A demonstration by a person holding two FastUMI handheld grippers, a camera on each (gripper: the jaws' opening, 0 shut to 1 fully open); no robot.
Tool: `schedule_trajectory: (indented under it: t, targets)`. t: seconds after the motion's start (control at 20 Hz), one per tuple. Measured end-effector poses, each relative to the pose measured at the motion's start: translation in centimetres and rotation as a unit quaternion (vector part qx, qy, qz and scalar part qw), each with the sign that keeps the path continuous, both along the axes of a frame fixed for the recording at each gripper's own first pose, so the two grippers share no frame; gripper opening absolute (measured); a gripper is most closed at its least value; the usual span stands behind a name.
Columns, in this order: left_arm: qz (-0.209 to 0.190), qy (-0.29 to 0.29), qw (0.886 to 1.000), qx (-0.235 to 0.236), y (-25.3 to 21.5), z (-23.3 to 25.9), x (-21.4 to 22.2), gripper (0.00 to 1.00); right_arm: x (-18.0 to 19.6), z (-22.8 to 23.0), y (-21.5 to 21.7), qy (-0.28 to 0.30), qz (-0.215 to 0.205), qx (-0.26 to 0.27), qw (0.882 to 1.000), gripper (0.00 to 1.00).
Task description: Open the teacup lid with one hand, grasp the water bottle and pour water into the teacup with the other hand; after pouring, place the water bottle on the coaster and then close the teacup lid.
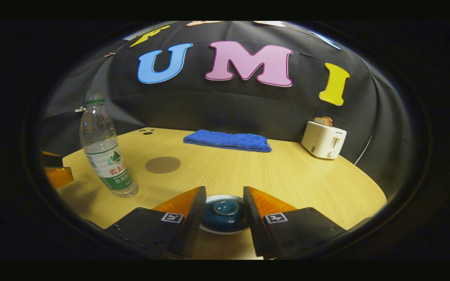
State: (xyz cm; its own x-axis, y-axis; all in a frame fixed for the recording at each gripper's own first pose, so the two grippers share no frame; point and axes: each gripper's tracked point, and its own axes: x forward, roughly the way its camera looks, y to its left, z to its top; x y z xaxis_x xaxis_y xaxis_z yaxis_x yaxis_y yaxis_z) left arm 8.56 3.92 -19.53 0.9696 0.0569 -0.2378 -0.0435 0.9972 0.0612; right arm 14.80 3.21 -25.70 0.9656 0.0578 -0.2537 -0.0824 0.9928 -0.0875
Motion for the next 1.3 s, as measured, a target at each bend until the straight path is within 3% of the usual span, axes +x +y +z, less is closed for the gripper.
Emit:
schedule_trajectory:
  t: [0.1, 0.25, 0.45, 0.5, 0.7, 0.8, 0.9, 0.95, 1.3]
  targets:
    - [0.001, 0.000, 1.000, -0.002, 0.0, -0.2, 0.2, 0.99, -0.1, -0.1, 0.4, 0.004, 0.004, 0.008, 1.000, 0.57]
    - [-0.001, 0.000, 1.000, -0.005, -0.3, -0.2, 0.1, 0.99, -0.1, -0.2, 0.2, 0.011, 0.000, 0.018, 1.000, 0.42]
    - [-0.005, 0.000, 1.000, -0.003, -0.5, -0.3, 0.5, 0.99, 0.0, -0.1, 0.1, 0.027, 0.001, 0.041, 0.999, 0.35]
    - [-0.006, 0.000, 1.000, -0.003, -0.7, -0.4, 0.4, 0.99, 0.1, -0.1, 0.2, 0.033, 0.004, 0.042, 0.999, 0.28]
    - [-0.031, -0.013, 0.999, 0.003, -2.0, 0.2, 1.1, 0.99, 0.5, 0.3, 0.6, 0.043, 0.016, 0.054, 0.997, 0.24]
    - [-0.058, -0.023, 0.998, 0.027, -3.2, 0.6, 1.6, 0.99, 0.5, 1.4, 0.4, 0.036, 0.018, 0.051, 0.998, 0.29]
    - [-0.078, -0.034, 0.995, 0.046, -4.1, 1.2, 2.5, 0.98, 0.5, 2.8, 0.3, 0.028, 0.021, 0.052, 0.998, 0.24]
    - [-0.086, -0.038, 0.995, 0.043, -4.6, 1.4, 3.0, 0.98, 0.5, 3.4, 0.0, 0.023, 0.021, 0.052, 0.998, 0.29]
    - [-0.085, -0.052, 0.995, 0.015, -5.3, 1.9, 7.9, 0.98, -1.2, 5.2, -3.4, 0.018, -0.002, 0.040, 0.999, 0.28]
